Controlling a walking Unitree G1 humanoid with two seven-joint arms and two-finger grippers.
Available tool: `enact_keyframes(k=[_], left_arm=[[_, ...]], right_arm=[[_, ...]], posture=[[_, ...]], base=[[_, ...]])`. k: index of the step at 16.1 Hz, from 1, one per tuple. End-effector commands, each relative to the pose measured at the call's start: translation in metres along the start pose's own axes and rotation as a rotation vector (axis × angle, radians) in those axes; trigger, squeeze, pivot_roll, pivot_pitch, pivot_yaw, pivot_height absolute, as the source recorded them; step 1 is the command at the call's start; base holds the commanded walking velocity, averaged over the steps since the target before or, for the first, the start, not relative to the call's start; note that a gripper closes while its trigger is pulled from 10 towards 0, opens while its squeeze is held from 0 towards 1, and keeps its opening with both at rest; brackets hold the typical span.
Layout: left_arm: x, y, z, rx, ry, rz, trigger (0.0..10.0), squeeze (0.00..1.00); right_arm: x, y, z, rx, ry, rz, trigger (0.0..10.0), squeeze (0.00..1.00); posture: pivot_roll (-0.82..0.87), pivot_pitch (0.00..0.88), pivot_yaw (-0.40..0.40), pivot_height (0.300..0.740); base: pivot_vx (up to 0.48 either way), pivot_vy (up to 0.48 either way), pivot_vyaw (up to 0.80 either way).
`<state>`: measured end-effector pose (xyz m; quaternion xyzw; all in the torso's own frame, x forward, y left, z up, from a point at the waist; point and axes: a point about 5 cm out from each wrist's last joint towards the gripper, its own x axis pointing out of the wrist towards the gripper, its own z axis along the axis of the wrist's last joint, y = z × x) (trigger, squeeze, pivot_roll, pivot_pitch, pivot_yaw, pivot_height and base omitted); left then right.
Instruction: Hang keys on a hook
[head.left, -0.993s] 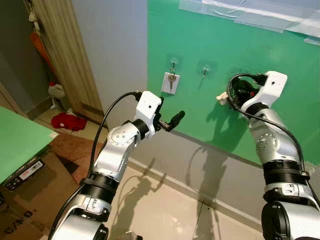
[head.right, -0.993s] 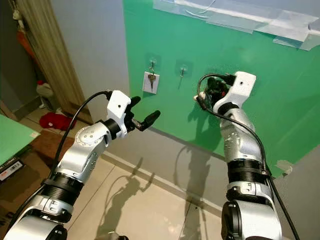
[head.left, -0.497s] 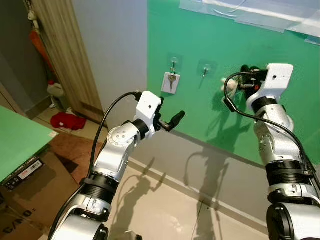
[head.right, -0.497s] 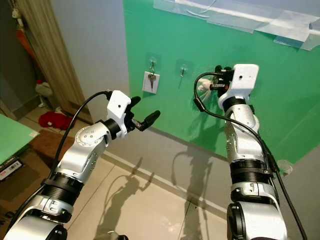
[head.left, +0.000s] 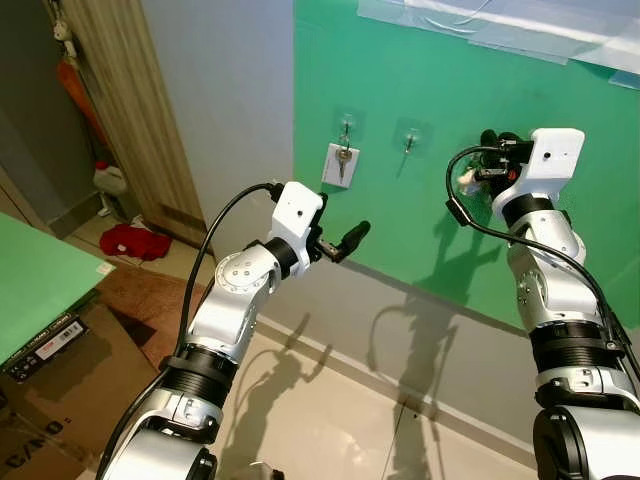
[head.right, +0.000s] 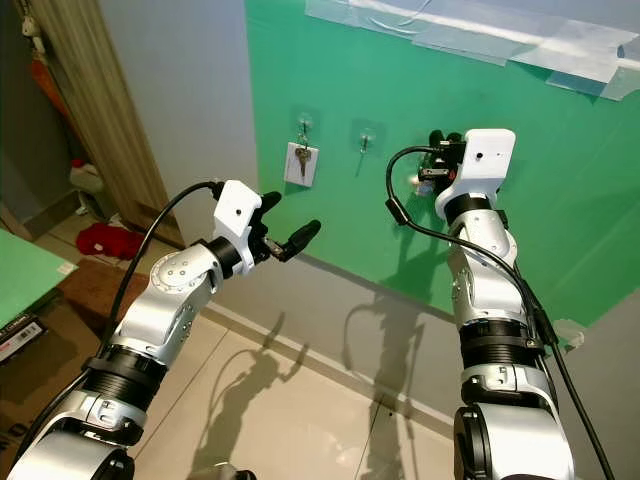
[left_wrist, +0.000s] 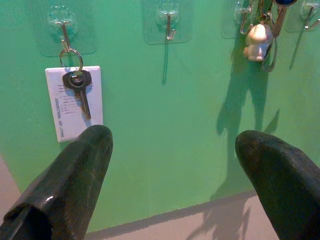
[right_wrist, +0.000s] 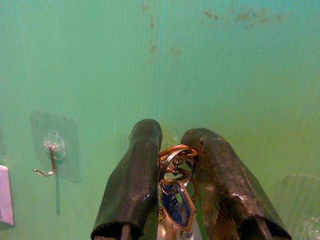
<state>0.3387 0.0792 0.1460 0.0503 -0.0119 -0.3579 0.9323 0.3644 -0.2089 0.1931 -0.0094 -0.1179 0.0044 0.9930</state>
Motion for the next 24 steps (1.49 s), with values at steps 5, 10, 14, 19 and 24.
enact_keyframes(k=[5, 10, 14, 19, 24], left_arm=[[0.000, -0.003, 0.000, 0.020, 0.005, -0.018, 10.0, 0.00], [0.000, -0.003, 0.000, 0.019, 0.006, -0.019, 10.0, 0.00], [0.000, -0.004, 0.001, 0.019, 0.004, -0.016, 10.0, 0.00], [0.000, -0.004, 0.001, 0.019, 0.001, -0.013, 10.0, 0.00], [0.000, -0.004, 0.001, 0.019, 0.001, -0.012, 10.0, 0.00]], right_arm=[[0.000, 0.004, -0.001, 0.031, 0.017, 0.053, 0.0, 0.00], [-0.003, 0.013, -0.007, 0.063, 0.057, 0.105, 0.0, 0.00], [-0.002, 0.012, -0.006, 0.070, 0.064, 0.105, 0.0, 0.00], [-0.002, 0.009, -0.016, 0.054, 0.143, 0.063, 0.0, 0.00], [-0.002, 0.010, -0.023, 0.128, 0.198, 0.048, 0.0, 0.00]], posture=[[-0.02, 0.000, -0.010, 0.740], [-0.02, 0.000, -0.007, 0.740], [-0.02, 0.000, -0.009, 0.740], [-0.02, 0.000, -0.010, 0.740], [-0.02, 0.000, -0.011, 0.740]], base=[[0.000, 0.000, 0.00], [0.000, 0.000, 0.00], [0.000, 0.000, 0.00], [0.000, 0.000, 0.00], [0.000, 0.000, 0.00]])
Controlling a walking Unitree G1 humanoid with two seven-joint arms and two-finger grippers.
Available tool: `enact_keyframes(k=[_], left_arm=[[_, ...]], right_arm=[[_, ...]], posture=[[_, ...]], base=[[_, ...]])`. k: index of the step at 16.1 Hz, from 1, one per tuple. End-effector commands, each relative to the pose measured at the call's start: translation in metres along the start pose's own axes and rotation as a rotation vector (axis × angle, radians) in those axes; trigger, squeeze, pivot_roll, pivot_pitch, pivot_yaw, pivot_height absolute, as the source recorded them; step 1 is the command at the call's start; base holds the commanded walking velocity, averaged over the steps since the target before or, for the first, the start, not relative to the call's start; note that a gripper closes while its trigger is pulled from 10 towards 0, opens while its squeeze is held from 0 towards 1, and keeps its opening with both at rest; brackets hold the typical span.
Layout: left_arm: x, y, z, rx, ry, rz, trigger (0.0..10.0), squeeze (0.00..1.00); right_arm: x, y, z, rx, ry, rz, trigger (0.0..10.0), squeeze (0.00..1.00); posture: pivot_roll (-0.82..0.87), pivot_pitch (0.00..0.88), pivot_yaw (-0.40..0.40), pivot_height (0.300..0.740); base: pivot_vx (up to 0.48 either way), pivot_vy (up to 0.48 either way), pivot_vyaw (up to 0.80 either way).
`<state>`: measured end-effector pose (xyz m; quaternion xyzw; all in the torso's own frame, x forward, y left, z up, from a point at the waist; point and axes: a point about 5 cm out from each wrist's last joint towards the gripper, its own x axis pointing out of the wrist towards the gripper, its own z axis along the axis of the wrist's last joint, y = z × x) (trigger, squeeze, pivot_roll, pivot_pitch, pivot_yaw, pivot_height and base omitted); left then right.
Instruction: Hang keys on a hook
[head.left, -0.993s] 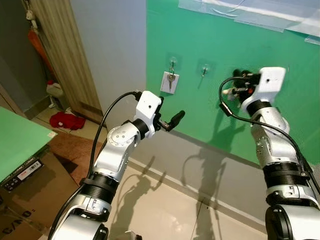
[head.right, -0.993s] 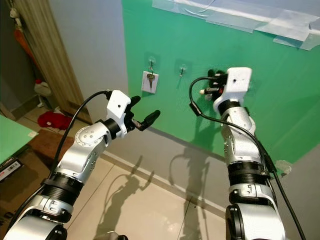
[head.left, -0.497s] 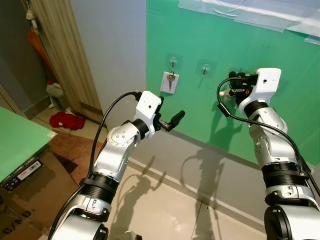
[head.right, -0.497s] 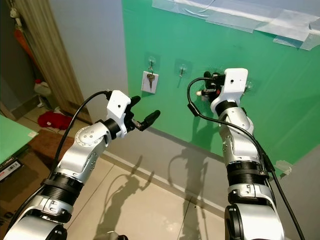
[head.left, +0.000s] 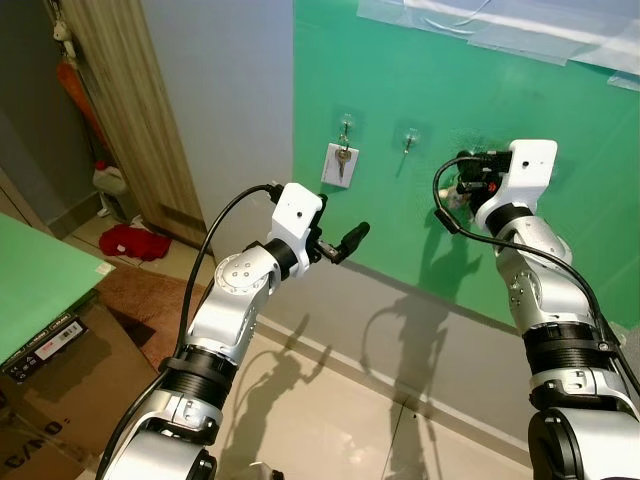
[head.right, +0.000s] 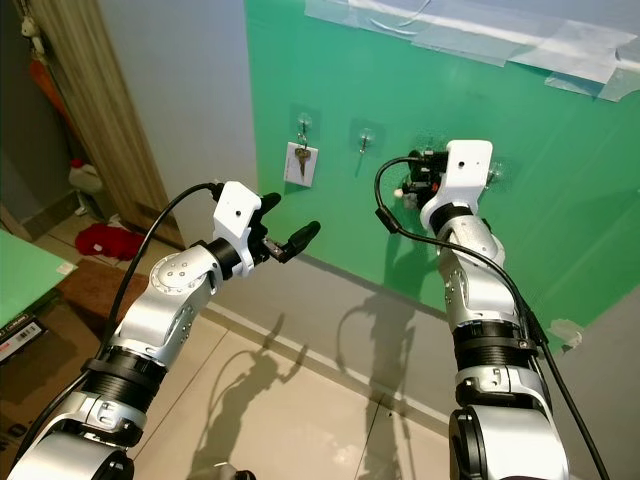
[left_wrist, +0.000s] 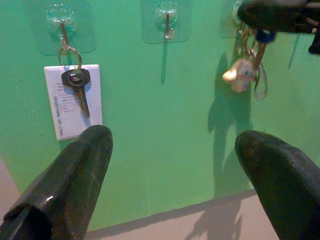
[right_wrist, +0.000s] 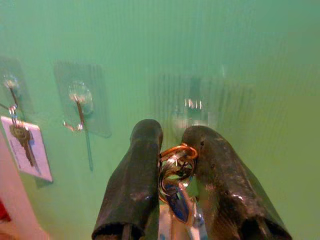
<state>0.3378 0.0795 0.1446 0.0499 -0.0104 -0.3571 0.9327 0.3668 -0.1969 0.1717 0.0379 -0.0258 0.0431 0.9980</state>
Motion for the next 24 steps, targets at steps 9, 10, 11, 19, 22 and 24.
enact_keyframes(k=[9, 10, 11, 19, 22, 24], left_arm=[[0.000, -0.003, 0.002, 0.025, -0.002, -0.012, 10.0, 0.00], [0.000, -0.003, 0.002, 0.026, -0.001, -0.012, 10.0, 0.00], [0.000, -0.003, 0.002, 0.026, -0.001, -0.013, 10.0, 0.00], [0.001, -0.005, 0.002, 0.026, -0.003, -0.018, 10.0, 0.00], [0.000, -0.006, 0.002, 0.028, -0.004, -0.019, 10.0, 0.00], [0.000, -0.005, 0.001, 0.028, -0.003, -0.019, 10.0, 0.00]], right_arm=[[0.000, -0.004, 0.012, -0.093, -0.074, -0.038, 0.0, 0.00], [0.000, -0.003, 0.013, -0.108, -0.085, -0.031, 0.0, 0.00], [-0.002, 0.002, 0.016, -0.147, -0.109, 0.001, 0.0, 0.00], [-0.007, 0.011, 0.018, -0.321, -0.176, 0.101, 0.0, 0.00], [-0.005, 0.012, 0.021, -0.328, -0.191, 0.099, 0.0, 0.00], [-0.003, 0.011, 0.023, -0.345, -0.204, 0.084, 0.0, 0.00]], posture=[[-0.02, 0.000, -0.012, 0.740], [-0.02, 0.000, -0.013, 0.740], [-0.02, 0.000, -0.014, 0.740], [-0.02, 0.000, -0.018, 0.740], [-0.01, 0.000, -0.022, 0.740], [-0.01, 0.000, -0.022, 0.740]], base=[[0.000, 0.000, 0.00], [0.000, 0.000, 0.00], [0.000, 0.000, 0.00], [0.000, 0.000, 0.00], [0.000, 0.000, 0.00], [0.000, 0.000, 0.00]])
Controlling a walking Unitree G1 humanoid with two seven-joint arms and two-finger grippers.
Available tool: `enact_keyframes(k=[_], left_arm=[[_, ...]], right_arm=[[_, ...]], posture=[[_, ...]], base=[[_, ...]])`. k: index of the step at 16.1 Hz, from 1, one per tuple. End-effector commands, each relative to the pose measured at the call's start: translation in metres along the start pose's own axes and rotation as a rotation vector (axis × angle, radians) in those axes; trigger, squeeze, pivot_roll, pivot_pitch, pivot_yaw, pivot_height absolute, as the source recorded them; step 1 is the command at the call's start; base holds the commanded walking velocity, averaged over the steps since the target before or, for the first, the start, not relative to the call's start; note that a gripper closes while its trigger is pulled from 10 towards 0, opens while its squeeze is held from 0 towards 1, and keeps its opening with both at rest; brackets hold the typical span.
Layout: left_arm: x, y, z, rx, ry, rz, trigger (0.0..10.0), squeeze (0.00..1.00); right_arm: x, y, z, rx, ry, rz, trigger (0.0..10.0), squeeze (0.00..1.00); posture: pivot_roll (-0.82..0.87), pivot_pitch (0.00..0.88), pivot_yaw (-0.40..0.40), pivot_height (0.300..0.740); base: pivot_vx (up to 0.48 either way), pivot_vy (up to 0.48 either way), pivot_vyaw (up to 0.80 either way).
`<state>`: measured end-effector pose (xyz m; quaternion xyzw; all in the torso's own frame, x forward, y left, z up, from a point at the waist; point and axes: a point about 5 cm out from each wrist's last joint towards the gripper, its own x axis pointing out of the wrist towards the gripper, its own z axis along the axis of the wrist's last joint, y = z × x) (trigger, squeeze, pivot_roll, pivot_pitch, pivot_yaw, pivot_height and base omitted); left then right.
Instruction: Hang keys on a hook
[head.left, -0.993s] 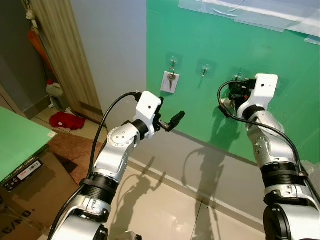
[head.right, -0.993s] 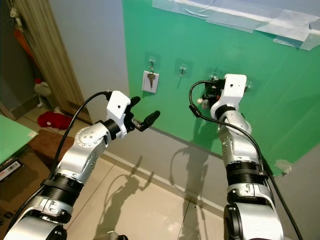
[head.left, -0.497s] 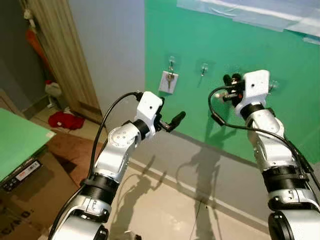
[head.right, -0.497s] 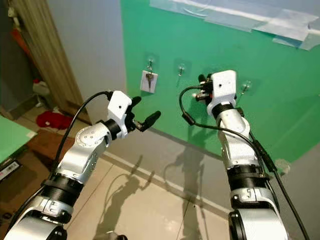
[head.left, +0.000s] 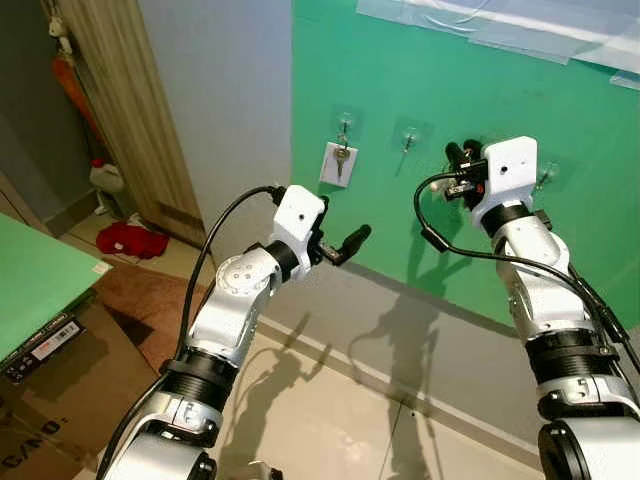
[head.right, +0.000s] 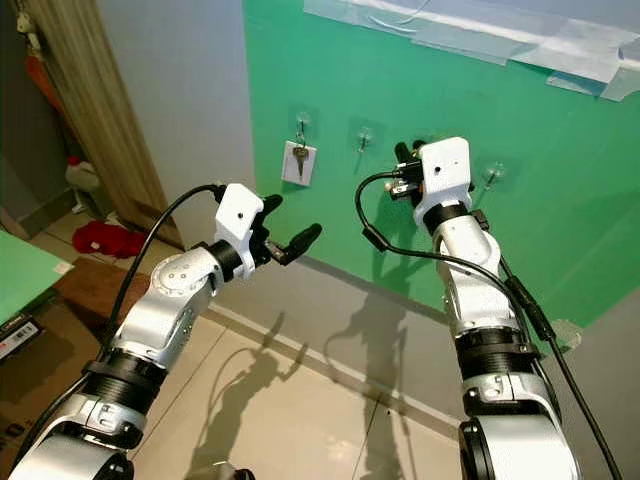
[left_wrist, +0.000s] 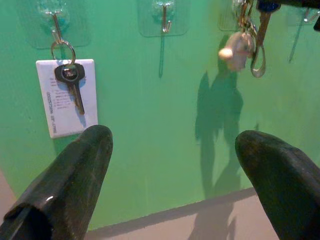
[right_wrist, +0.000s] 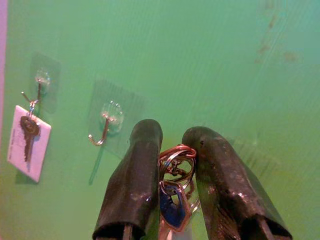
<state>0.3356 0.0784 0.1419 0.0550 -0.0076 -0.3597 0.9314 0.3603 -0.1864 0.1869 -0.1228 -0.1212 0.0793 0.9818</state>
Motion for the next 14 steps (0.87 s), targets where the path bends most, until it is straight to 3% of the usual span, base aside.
enact_keyframes(k=[1, 14], left_arm=[[0.0010, -0.0027, 0.0041, 0.021, -0.012, -0.012, 10.0, 0.00], [0.0004, -0.0021, 0.0042, 0.021, -0.008, -0.011, 10.0, 0.00]], right_arm=[[0.0039, -0.0050, 0.0065, -0.032, -0.026, -0.017, 0.0, 0.00], [0.0071, -0.0132, 0.0012, -0.039, 0.001, -0.075, 0.0, 0.00]], posture=[[-0.01, 0.000, -0.022, 0.740], [-0.01, 0.000, -0.018, 0.740]], base=[[0.000, 0.000, 0.00], [0.000, 0.000, 0.00]])
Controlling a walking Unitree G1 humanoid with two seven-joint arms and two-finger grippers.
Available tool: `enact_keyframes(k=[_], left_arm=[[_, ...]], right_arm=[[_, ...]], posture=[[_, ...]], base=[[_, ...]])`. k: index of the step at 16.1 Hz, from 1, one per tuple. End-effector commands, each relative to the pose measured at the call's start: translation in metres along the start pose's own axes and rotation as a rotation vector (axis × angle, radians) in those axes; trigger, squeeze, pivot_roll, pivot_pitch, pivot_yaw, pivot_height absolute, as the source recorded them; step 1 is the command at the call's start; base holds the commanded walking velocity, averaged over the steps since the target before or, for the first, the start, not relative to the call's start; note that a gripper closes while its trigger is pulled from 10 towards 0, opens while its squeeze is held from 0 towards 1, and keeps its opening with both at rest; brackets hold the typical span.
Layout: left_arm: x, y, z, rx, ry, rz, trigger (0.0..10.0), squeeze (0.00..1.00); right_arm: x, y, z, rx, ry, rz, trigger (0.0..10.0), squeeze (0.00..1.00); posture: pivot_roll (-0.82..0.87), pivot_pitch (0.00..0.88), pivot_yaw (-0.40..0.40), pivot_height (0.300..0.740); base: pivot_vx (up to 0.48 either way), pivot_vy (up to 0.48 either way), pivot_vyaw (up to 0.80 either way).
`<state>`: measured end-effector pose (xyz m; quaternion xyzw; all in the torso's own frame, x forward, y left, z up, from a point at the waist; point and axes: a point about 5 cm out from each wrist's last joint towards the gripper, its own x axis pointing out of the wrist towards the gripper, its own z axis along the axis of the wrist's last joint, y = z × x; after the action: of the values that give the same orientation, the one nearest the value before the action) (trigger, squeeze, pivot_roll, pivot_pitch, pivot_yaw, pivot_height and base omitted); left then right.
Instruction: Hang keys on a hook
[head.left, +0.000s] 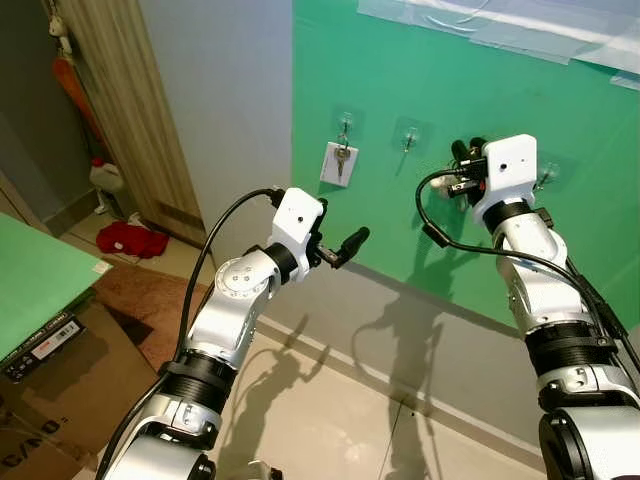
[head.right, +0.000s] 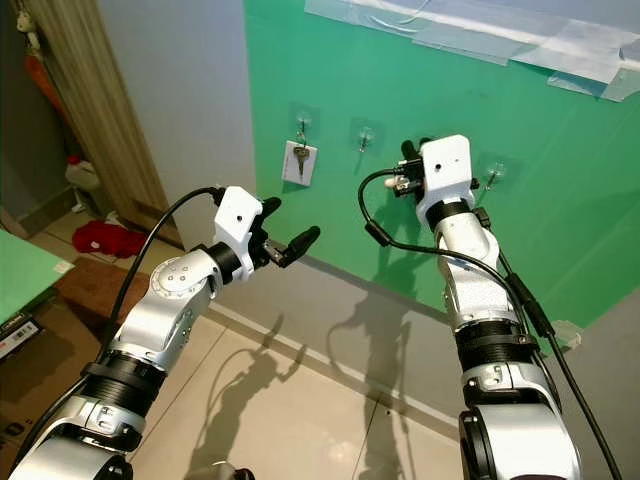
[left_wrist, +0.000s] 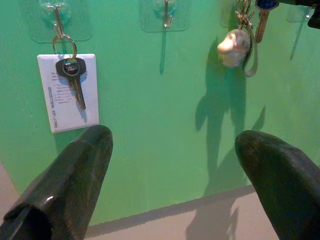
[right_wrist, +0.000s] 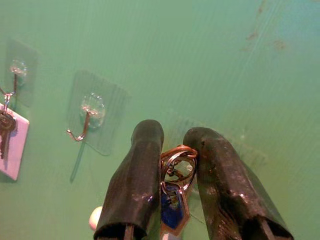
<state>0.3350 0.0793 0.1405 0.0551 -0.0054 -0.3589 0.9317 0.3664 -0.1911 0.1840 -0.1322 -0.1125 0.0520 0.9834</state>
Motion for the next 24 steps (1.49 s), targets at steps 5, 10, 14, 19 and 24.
enact_keyframes(k=[5, 10, 14, 19, 24], left_arm=[[0.001, -0.002, 0.006, 0.021, -0.012, -0.013, 10.0, 0.00], [0.001, -0.002, 0.005, 0.022, -0.011, -0.013, 10.0, 0.00], [0.000, -0.002, 0.005, 0.022, -0.009, -0.013, 10.0, 0.00], [0.000, -0.002, 0.004, 0.023, -0.008, -0.013, 10.0, 0.00], [0.000, -0.003, 0.004, 0.024, -0.009, -0.013, 10.0, 0.00]], right_arm=[[0.004, -0.018, 0.007, -0.027, -0.026, -0.087, 0.0, 0.00], [0.003, -0.022, 0.002, -0.009, 0.008, -0.108, 0.0, 0.00], [0.003, -0.020, -0.012, 0.173, 0.105, -0.121, 0.0, 0.00], [0.001, -0.017, -0.023, 0.358, 0.186, -0.116, 0.0, 0.00], [0.001, -0.020, -0.020, 0.328, 0.182, -0.109, 0.0, 0.00]], posture=[[-0.01, 0.000, -0.016, 0.740], [-0.01, 0.000, -0.017, 0.740], [-0.01, 0.000, -0.017, 0.740], [-0.01, 0.000, -0.016, 0.740], [-0.01, 0.000, -0.020, 0.740]], base=[[0.000, 0.000, 0.00], [0.000, 0.000, 0.00], [0.000, 0.000, 0.00], [0.000, 0.000, 0.00], [0.000, 0.000, 0.00]])
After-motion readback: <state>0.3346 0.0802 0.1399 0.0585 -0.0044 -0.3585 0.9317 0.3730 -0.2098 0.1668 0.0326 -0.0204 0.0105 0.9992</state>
